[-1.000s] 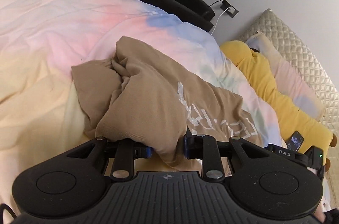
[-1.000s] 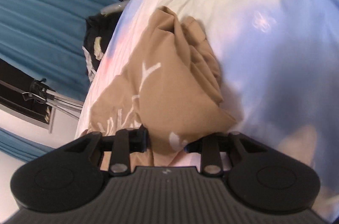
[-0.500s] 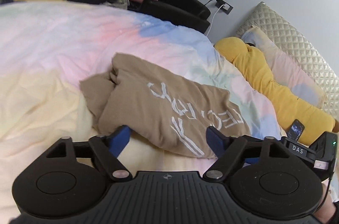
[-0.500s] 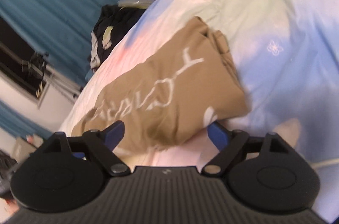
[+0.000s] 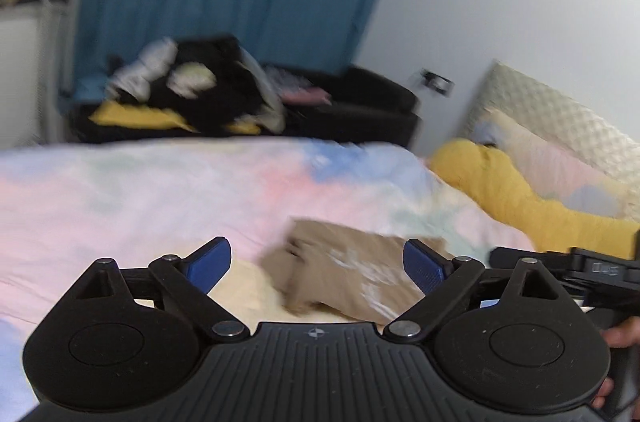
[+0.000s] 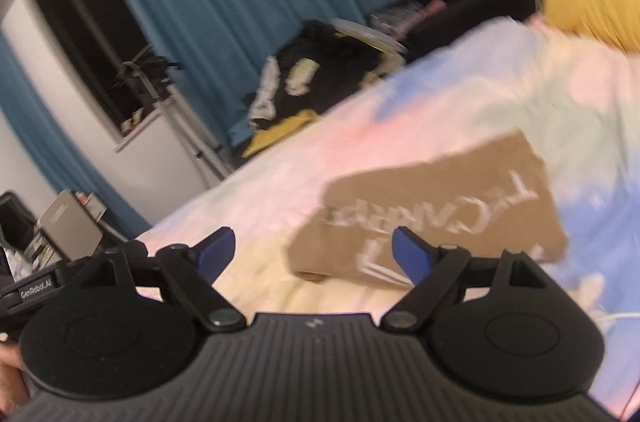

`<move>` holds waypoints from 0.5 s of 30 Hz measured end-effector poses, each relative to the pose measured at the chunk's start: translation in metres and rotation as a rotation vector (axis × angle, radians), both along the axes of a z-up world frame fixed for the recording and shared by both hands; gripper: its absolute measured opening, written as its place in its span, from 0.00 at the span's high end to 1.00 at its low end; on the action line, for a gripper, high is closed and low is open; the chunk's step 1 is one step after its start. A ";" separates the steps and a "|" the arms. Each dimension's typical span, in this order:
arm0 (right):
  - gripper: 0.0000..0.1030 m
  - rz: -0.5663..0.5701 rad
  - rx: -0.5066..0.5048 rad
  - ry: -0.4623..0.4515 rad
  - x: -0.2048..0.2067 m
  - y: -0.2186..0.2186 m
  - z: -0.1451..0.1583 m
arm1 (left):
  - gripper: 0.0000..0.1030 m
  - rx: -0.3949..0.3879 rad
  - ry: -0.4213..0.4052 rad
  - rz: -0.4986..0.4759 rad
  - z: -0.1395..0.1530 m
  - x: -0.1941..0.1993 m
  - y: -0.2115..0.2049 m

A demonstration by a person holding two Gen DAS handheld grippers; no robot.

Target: Fold clothes

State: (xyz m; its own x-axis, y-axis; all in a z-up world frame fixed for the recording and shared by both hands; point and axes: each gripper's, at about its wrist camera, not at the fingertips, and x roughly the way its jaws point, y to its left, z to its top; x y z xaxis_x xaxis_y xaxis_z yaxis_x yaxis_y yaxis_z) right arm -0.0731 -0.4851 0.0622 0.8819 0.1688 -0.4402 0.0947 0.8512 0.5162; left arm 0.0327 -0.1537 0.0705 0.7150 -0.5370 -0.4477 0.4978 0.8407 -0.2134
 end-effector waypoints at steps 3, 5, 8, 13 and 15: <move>0.16 0.044 -0.039 -0.044 -0.001 0.032 0.021 | 0.08 0.032 -0.033 0.047 0.016 -0.011 0.027; 0.16 0.073 -0.064 -0.073 -0.001 0.053 0.035 | 0.07 0.051 -0.046 0.091 0.024 -0.015 0.045; 0.16 0.112 -0.091 -0.109 0.000 0.080 0.050 | 0.07 0.088 -0.069 0.165 0.033 -0.019 0.069; 0.16 0.166 -0.145 -0.174 0.003 0.121 0.065 | 0.05 0.114 -0.136 0.257 0.041 -0.030 0.104; 0.16 0.190 -0.170 -0.197 0.006 0.136 0.065 | 0.05 0.138 -0.158 0.281 0.041 -0.037 0.114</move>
